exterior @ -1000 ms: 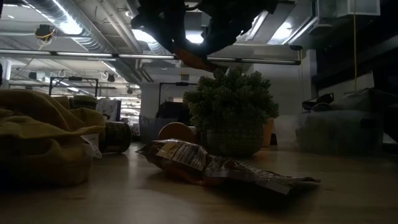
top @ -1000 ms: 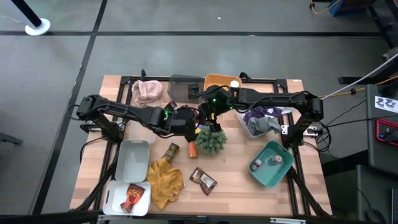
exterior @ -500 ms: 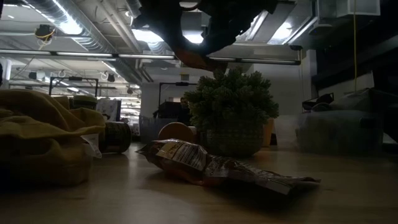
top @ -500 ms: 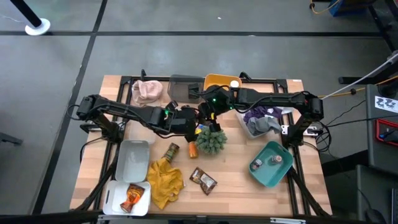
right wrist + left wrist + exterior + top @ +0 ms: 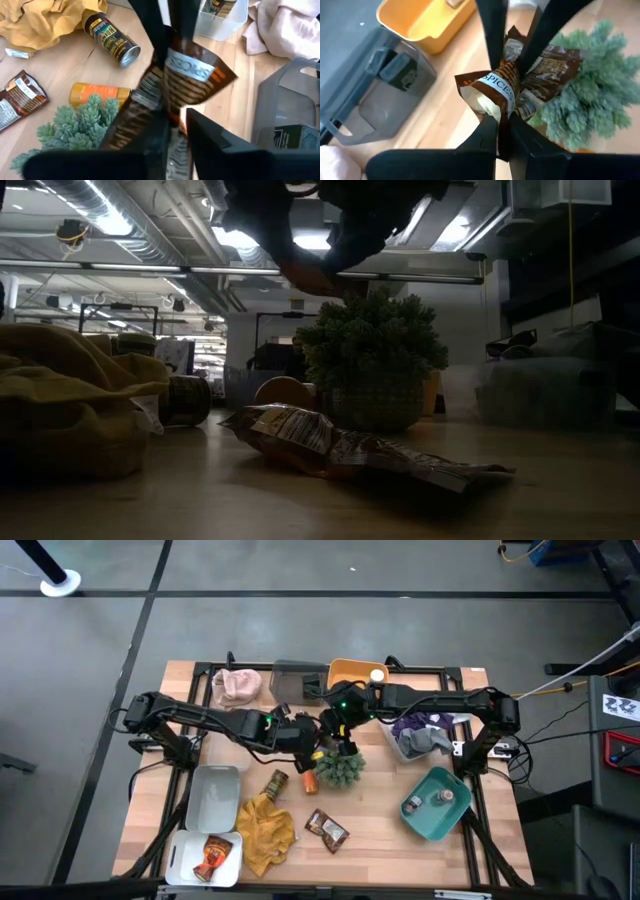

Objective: Sort spices by type
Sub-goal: Put the orange spice pack into the bottom white bin

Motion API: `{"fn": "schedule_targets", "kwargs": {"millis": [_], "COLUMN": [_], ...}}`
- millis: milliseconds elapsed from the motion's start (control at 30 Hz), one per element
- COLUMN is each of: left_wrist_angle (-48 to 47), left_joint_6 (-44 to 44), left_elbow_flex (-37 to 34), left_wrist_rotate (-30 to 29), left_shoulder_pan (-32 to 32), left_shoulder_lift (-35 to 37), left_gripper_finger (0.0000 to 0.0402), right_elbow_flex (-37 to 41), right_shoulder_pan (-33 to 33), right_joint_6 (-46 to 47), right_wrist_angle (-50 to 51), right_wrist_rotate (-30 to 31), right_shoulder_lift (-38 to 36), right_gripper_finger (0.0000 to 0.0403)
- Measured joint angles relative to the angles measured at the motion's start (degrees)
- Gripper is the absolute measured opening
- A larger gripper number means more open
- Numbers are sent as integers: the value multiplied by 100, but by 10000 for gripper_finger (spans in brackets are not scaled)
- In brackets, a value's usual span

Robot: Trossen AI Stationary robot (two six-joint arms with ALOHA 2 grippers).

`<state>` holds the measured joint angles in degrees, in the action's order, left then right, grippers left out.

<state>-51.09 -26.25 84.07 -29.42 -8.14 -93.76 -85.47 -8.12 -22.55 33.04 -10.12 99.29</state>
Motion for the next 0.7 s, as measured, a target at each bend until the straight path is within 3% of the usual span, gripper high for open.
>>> {"fn": "schedule_targets", "kwargs": {"millis": [167,367,600,700], "left_wrist_angle": [-318,-1118,-2208,-2488], "left_joint_6": [-6,-382,-1988,-2988], "left_elbow_flex": [0,-2,-2,-2], "left_wrist_rotate": [348,1530,3242,3603], "left_shoulder_pan": [-4,-173,-973,-1492], "left_shoulder_lift": [63,505,1125,1282], "left_gripper_finger": [7,5,5,6], "right_elbow_flex": [0,0,-2,-2], "right_shoulder_pan": [-7,-20,-15,-11], "right_joint_6": [7,17,21,100], "right_wrist_angle": [9,98,580,777], "right_wrist_rotate": [24,163,193,191], "right_shoulder_lift": [0,0,0,0], "right_gripper_finger": [123,154,155,155]}}
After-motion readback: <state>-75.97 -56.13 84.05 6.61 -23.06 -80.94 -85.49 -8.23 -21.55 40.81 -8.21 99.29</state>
